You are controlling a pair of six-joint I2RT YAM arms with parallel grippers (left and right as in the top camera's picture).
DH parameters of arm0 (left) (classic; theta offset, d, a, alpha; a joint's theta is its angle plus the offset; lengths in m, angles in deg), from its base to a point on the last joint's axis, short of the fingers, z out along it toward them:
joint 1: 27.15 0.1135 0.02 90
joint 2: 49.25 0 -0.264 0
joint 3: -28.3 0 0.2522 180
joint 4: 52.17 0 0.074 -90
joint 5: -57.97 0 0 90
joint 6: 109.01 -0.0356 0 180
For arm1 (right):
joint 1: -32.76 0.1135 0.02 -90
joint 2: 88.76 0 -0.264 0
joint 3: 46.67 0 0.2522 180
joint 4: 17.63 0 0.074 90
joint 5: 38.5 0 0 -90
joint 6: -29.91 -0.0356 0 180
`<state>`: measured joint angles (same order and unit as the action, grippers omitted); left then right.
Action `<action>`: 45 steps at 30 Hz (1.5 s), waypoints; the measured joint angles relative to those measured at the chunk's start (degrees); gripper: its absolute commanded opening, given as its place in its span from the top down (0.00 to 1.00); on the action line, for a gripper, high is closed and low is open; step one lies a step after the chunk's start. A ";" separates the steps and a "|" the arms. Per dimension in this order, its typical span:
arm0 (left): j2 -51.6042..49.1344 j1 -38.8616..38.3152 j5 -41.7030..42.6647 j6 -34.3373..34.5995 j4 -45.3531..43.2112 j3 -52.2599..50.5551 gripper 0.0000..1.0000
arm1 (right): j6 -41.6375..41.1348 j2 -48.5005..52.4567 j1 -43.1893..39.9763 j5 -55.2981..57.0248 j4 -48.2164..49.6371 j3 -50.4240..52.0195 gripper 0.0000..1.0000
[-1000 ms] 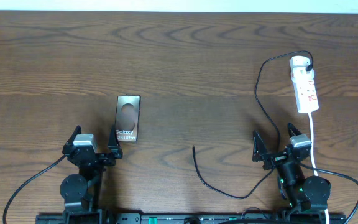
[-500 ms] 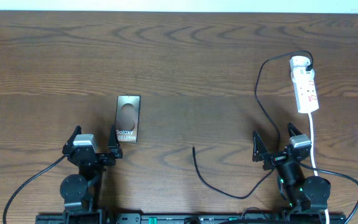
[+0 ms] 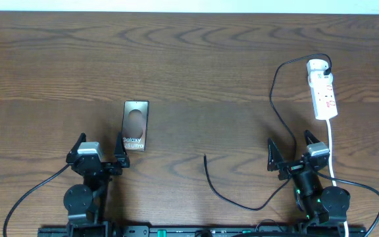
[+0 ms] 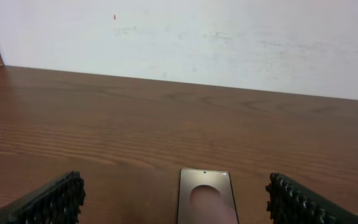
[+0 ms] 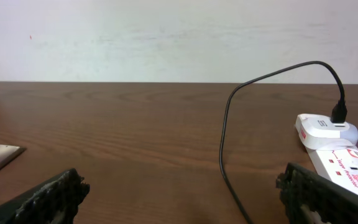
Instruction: Plug charger to phone and switch on socket
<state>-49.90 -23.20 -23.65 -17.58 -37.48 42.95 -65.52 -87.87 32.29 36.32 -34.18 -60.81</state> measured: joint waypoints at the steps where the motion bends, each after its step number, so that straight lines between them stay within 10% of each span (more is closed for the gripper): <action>1: 0.00 0.00 0.00 0.02 0.02 0.00 0.08 | 0.00 0.00 0.00 0.00 0.00 0.00 0.01; 38: 0.00 0.00 3.37 0.02 -0.44 0.44 0.08 | 0.00 0.00 0.00 0.00 0.00 0.00 0.01; 45: -11.87 0.00 5.05 0.02 6.69 16.90 0.08 | 0.00 -0.02 0.00 0.00 -0.02 0.00 0.01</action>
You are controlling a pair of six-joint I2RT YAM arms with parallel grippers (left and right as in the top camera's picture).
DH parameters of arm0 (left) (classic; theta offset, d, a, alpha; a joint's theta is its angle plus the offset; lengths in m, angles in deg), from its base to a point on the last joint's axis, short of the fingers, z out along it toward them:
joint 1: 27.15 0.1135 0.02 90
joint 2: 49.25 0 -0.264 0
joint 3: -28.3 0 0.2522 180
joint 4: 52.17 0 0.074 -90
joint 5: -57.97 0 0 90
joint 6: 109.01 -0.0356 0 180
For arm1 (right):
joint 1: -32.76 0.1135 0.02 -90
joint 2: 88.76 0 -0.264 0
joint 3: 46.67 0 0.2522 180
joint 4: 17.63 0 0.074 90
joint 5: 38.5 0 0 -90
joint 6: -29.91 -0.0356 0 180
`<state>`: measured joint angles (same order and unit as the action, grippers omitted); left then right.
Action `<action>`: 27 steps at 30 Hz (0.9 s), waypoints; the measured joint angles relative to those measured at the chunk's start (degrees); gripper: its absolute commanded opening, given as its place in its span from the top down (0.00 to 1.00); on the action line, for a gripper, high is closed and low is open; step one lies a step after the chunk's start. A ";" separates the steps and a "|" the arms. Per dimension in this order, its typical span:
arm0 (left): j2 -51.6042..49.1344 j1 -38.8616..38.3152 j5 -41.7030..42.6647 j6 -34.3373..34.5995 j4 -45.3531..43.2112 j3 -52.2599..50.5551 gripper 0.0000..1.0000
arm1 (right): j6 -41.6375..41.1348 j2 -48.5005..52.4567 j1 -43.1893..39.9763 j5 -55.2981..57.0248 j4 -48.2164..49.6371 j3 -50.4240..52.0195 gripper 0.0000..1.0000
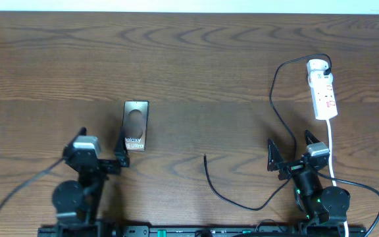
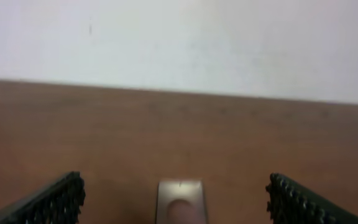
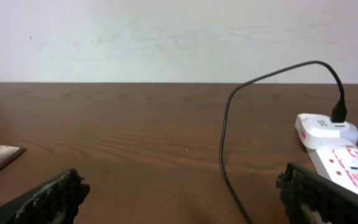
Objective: Plug charger to phone and switch on socket
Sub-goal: 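Raise the left arm and move the left gripper over the Galaxy phone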
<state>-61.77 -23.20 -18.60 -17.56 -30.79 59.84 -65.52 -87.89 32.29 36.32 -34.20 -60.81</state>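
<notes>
A phone with a reflective screen lies flat left of the table's middle; the blurred left wrist view shows its end straight ahead between the fingers. My left gripper stands open just near of it and holds nothing. A white power strip lies at the far right with a white charger plugged into its far end. From the charger a black cable runs down to a loose end near the table's middle. My right gripper is open beside the cable and empty.
The strip's white lead runs toward the front edge just right of my right gripper. Black arm cables trail near the front edge. The wooden table stretches back to a white wall.
My left arm has shifted a little to the left and turned, and its wrist view is now blurred with the phone seen farther off. The right arm, phone and cable are unchanged.
</notes>
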 measured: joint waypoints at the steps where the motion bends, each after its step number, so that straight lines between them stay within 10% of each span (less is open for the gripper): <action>1: -3.72 0.00 0.04 0.00 1.99 4.39 0.08 | 0.00 0.00 0.00 0.00 -0.02 0.00 0.01; 14: -61.53 0.00 0.42 0.02 44.33 71.04 0.07 | 0.00 -0.02 0.00 0.02 0.02 0.00 0.01; 27: -81.50 0.00 0.87 0.02 48.15 73.83 0.09 | 0.00 -0.02 0.00 0.02 0.02 0.00 0.01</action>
<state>-143.27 -23.20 -17.72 -17.54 17.36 133.68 -65.52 -87.91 32.29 36.34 -34.18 -60.81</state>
